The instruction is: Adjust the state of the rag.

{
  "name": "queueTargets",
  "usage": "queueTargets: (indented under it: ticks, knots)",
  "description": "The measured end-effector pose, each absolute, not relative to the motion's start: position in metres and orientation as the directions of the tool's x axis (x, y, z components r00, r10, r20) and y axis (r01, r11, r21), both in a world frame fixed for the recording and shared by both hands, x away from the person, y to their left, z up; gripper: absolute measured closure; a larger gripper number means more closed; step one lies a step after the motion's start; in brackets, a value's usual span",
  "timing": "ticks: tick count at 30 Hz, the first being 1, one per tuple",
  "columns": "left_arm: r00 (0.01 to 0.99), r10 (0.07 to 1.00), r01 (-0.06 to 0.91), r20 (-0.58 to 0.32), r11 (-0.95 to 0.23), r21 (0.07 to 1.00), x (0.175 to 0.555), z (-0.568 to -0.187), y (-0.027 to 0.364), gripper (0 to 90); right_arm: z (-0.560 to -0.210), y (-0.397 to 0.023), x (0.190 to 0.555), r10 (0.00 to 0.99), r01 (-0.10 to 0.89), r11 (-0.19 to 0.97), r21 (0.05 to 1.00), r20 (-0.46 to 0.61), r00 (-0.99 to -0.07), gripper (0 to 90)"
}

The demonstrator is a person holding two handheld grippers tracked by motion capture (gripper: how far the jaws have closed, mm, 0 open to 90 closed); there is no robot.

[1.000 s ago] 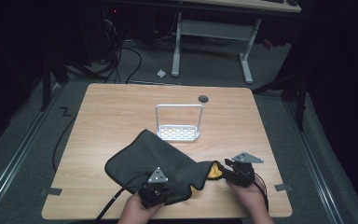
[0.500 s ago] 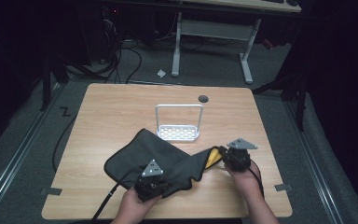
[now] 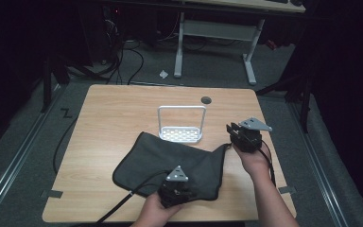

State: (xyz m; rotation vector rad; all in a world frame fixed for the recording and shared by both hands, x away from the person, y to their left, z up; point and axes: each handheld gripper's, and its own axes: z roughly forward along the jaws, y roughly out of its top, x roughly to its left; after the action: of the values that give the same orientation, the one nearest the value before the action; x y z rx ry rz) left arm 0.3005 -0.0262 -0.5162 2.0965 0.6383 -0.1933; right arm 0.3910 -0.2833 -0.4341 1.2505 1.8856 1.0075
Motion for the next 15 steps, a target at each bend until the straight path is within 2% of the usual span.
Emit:
queueTargets:
  ticks: [4, 9, 13, 15]
  knots:
    - [0.860, 0.340, 0.506, -0.381, -0.458, 0.731, 0.300, -0.518, -0.036, 73.7, -0.449, -0.287, 0.381, 0.935, 0.469, 0.269, 0.841, -0.110, -0.338, 75.1]
    - [0.866, 0.352, 0.485, -0.356, -0.413, 0.771, 0.304, -0.506, -0.020, 59.4, -0.470, -0.286, 0.372, 0.931, 0.494, 0.269, 0.827, -0.091, -0.354, 73.1]
    - [0.855, 0.407, 0.477, -0.322, -0.370, 0.798, 0.316, -0.495, 0.009, 53.2, -0.483, -0.282, 0.364, 0.929, 0.506, 0.257, 0.824, -0.066, -0.365, 71.7]
    - [0.841, 0.467, 0.462, -0.273, -0.356, 0.812, 0.325, -0.491, 0.027, 52.2, -0.487, -0.279, 0.360, 0.925, 0.511, 0.260, 0.819, -0.059, -0.375, 70.7]
